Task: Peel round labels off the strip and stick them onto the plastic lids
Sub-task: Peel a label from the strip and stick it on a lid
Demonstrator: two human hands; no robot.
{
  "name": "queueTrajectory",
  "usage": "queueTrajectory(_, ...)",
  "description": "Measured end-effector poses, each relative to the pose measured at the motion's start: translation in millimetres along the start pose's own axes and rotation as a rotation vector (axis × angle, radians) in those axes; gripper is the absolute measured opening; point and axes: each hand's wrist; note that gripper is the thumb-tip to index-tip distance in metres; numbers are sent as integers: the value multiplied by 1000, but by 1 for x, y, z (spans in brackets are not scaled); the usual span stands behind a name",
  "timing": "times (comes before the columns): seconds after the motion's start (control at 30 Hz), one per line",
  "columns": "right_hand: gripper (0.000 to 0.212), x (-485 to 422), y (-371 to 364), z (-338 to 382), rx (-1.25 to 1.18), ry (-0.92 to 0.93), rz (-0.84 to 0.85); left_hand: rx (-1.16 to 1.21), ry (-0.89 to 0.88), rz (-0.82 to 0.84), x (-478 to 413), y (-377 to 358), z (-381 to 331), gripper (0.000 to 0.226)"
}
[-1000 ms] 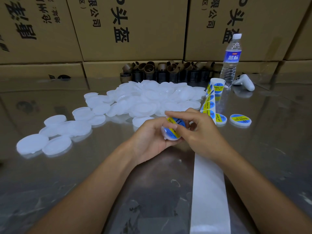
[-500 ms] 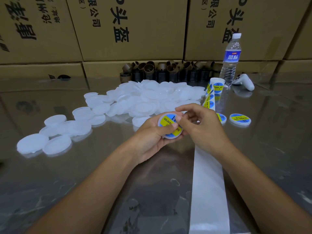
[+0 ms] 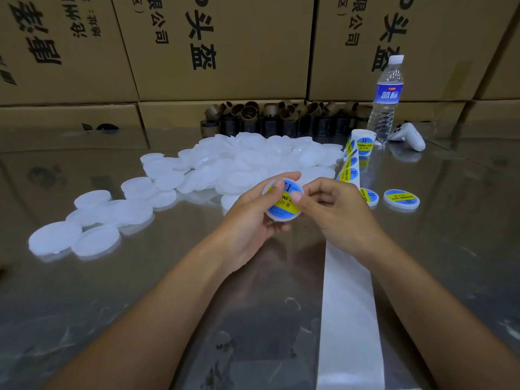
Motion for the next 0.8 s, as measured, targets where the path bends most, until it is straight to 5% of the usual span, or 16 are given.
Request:
queueTrajectory(0.53,13,2,0,-1,47,-3,47,-93,11,-71,-3,3,5,40)
queueTrajectory(0.8,10,1,0,2,-11,-21,-34,-171,-3,-87,-2,3,6,27)
Point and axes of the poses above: each hand's wrist, its own x-axis away from the middle knuckle, its own y-axis out of the back of the hand, z = x × y, and after that the axes turned 14 degrees about -y, right-handed
